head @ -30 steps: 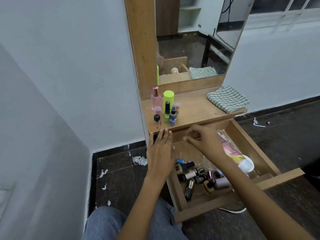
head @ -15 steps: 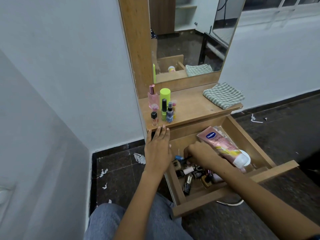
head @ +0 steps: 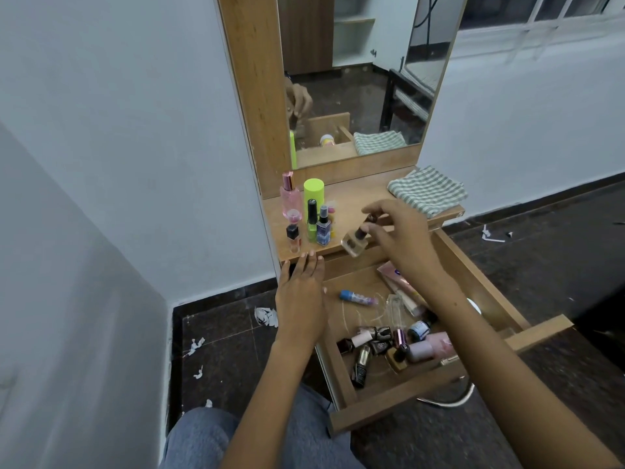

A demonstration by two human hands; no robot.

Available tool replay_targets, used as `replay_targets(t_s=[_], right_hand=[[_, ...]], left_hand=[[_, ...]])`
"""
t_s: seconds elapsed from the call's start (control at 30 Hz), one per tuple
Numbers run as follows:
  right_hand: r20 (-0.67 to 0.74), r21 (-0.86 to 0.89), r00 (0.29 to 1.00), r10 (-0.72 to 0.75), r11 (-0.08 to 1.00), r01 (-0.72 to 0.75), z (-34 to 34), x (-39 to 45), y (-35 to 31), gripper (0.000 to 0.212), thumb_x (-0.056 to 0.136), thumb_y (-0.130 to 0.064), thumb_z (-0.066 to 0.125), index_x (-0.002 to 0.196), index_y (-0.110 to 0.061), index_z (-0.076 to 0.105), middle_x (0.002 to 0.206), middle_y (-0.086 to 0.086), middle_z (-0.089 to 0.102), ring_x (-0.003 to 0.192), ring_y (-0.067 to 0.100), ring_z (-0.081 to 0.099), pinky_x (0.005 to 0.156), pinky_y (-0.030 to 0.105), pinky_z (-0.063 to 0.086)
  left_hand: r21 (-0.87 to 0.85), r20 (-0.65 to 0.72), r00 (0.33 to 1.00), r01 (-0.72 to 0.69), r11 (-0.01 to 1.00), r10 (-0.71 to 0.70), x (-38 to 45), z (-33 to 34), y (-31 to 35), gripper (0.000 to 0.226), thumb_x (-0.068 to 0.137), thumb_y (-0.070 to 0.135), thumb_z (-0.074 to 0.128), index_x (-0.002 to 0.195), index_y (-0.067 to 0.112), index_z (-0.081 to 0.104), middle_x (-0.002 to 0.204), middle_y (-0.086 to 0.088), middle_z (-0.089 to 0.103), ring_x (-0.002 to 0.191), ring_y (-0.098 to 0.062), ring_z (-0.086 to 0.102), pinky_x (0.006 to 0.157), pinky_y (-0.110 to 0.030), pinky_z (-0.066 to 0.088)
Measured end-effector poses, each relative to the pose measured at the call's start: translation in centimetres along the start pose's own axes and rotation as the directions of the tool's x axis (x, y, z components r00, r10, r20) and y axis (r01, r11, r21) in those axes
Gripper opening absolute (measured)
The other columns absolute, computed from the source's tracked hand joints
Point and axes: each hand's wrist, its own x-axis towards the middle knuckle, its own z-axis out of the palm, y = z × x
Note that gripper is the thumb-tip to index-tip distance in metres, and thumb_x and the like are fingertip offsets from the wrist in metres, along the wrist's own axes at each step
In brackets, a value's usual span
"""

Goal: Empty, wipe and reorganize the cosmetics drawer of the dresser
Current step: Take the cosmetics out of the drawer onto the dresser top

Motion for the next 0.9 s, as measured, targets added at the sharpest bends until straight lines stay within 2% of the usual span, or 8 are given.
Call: replay_targets(t_s=[0.03, 0.13, 0.27, 0.43, 0.5, 0.7, 0.8, 0.9], right_hand=[[-0.044, 0.005, 0.999, 0.000, 1.000, 0.000, 0.2, 0.8, -0.2, 0.021, 0.083, -0.005, 0.067, 0.104, -0.010, 0.068, 0.102, 0.003, 0.062, 0.086, 0.011, 0.060, 0.079, 0.013, 0.045], [-0.088, -0.019, 0.996, 0.010, 1.000, -0.012, 1.6, 2.7, -0.1, 0.021, 0.082, -0.004, 0.067, 0.103, -0.009, 0.068, 0.103, 0.007, 0.063, 0.093, 0.020, 0.061, 0.085, 0.030, 0.049], [-0.040, -0.068, 0.999, 0.009, 0.998, -0.012, 3.6, 3.5, 0.0, 0.023, 0.081, -0.003, 0.067, 0.103, -0.009, 0.067, 0.104, 0.008, 0.064, 0.089, 0.016, 0.057, 0.077, 0.016, 0.037], [0.014, -0.045, 1.000, -0.012, 0.999, 0.013, 4.4, 3.0, 0.2, 0.036, 0.074, 0.000, 0.072, 0.107, -0.010, 0.063, 0.101, 0.006, 0.064, 0.086, 0.017, 0.063, 0.078, 0.030, 0.051], [0.004, -0.063, 1.000, 0.009, 0.998, -0.009, 4.2, 2.6, 0.6, 0.038, 0.075, -0.003, 0.074, 0.110, -0.011, 0.062, 0.104, 0.005, 0.065, 0.087, 0.015, 0.063, 0.077, 0.030, 0.052], [-0.071, -0.089, 0.996, 0.061, 0.994, -0.068, 3.0, -0.8, 2.8, 0.017, 0.078, -0.015, 0.075, 0.093, -0.016, 0.066, 0.088, -0.005, 0.066, 0.074, 0.006, 0.060, 0.069, 0.020, 0.051], [0.116, -0.249, 0.986, 0.120, 0.965, -0.088, 3.4, -2.6, 4.6, 0.012, 0.080, -0.018, 0.072, 0.090, -0.019, 0.066, 0.086, -0.005, 0.068, 0.080, 0.011, 0.063, 0.071, 0.025, 0.051], [0.397, -0.513, 0.879, 0.263, 0.858, -0.025, 4.7, -3.2, 5.2, 0.026, 0.085, -0.018, 0.064, 0.112, -0.019, 0.063, 0.107, 0.003, 0.067, 0.098, 0.020, 0.064, 0.075, 0.028, 0.047]], left_hand=[[0.014, 0.006, 1.000, -0.003, 1.000, 0.003, 0.0, 0.0, 0.0, 0.055, 0.099, 0.024, 0.039, 0.150, 0.015, 0.021, 0.157, -0.001, 0.021, 0.146, -0.013, 0.012, 0.119, -0.035, 0.004], [0.031, 0.009, 1.000, -0.001, 1.000, 0.001, 0.1, -0.1, 0.0, 0.056, 0.099, 0.025, 0.038, 0.150, 0.016, 0.018, 0.158, 0.000, 0.019, 0.146, -0.012, 0.011, 0.119, -0.035, 0.004], [0.024, 0.013, 1.000, 0.002, 1.000, -0.002, 0.3, -0.2, -0.1, 0.057, 0.099, 0.022, 0.040, 0.151, 0.017, 0.018, 0.157, 0.000, 0.020, 0.145, -0.012, 0.012, 0.119, -0.034, 0.004], [0.009, 0.001, 1.000, -0.010, 1.000, 0.010, 0.3, -0.1, -0.1, 0.057, 0.098, 0.020, 0.044, 0.150, 0.016, 0.021, 0.156, -0.002, 0.023, 0.145, -0.014, 0.016, 0.118, -0.033, 0.005], [-0.011, -0.013, 1.000, -0.010, 1.000, 0.010, 0.3, -0.2, -0.1, 0.057, 0.097, 0.018, 0.045, 0.149, 0.016, 0.024, 0.155, -0.003, 0.025, 0.145, -0.014, 0.017, 0.118, -0.033, 0.006], [-0.056, -0.041, 0.999, -0.012, 0.998, 0.010, 0.1, -0.1, -0.2, 0.054, 0.094, 0.014, 0.048, 0.146, 0.014, 0.032, 0.152, -0.005, 0.033, 0.143, -0.017, 0.023, 0.117, -0.034, 0.008], [-0.050, -0.038, 0.999, -0.024, 0.998, 0.022, 0.2, 0.0, -0.2, 0.056, 0.095, 0.016, 0.046, 0.148, 0.016, 0.028, 0.154, -0.002, 0.029, 0.144, -0.014, 0.019, 0.118, -0.032, 0.006], [-0.064, -0.052, 0.999, -0.016, 0.998, 0.013, 0.1, 0.0, -0.2, 0.055, 0.095, 0.016, 0.046, 0.148, 0.016, 0.029, 0.154, -0.002, 0.029, 0.144, -0.013, 0.019, 0.118, -0.032, 0.006]])
